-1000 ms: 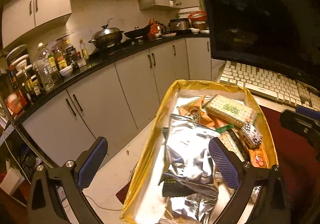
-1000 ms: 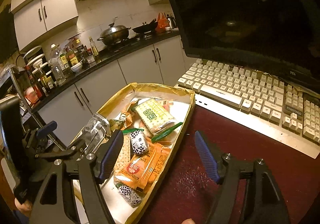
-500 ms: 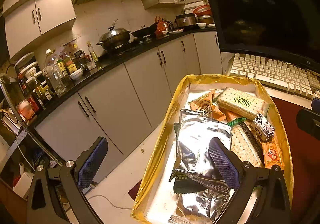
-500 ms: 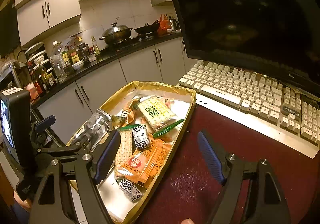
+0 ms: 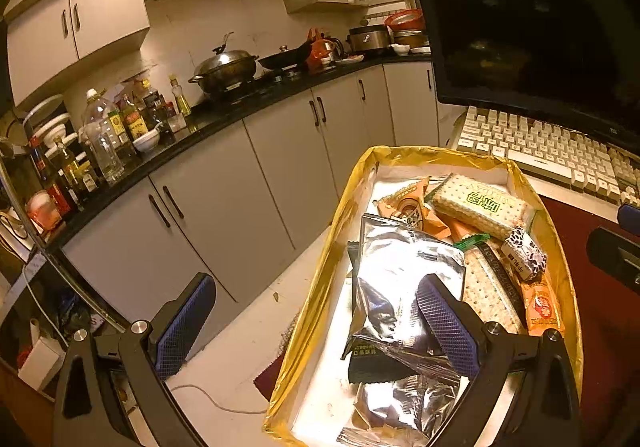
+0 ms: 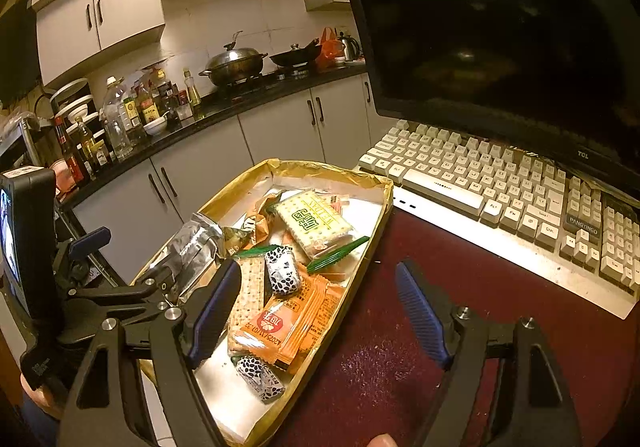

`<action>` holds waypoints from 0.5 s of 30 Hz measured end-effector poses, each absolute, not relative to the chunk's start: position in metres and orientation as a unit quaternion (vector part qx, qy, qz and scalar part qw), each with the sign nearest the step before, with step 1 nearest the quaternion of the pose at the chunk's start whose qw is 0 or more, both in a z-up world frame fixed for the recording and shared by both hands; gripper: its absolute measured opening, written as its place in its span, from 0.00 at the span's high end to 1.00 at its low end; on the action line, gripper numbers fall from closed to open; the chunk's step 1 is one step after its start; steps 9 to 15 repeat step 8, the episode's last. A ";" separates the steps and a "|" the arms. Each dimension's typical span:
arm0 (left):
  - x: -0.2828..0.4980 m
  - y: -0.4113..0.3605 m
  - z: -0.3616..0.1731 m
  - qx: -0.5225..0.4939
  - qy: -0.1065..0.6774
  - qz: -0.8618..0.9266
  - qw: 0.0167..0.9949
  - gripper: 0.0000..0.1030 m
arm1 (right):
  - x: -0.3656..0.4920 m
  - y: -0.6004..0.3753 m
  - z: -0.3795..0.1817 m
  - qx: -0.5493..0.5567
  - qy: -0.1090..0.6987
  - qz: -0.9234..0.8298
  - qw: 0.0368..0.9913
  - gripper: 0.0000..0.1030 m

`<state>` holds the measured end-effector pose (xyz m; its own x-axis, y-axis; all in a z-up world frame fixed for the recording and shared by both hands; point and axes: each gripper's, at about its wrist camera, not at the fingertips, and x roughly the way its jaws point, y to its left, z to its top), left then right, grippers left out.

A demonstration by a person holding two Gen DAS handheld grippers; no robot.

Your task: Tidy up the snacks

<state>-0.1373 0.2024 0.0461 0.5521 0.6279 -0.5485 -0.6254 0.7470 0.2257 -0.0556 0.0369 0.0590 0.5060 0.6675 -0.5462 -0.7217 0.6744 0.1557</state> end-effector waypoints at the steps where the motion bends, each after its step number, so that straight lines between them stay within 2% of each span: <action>1: -0.137 0.203 0.046 -0.001 0.313 0.353 0.882 0.01 | -0.056 0.037 0.059 -0.046 0.294 0.401 0.867 0.23; 15: -0.139 0.200 0.046 0.003 0.312 0.358 0.880 0.01 | -0.053 0.036 0.058 -0.044 0.296 0.397 0.868 0.23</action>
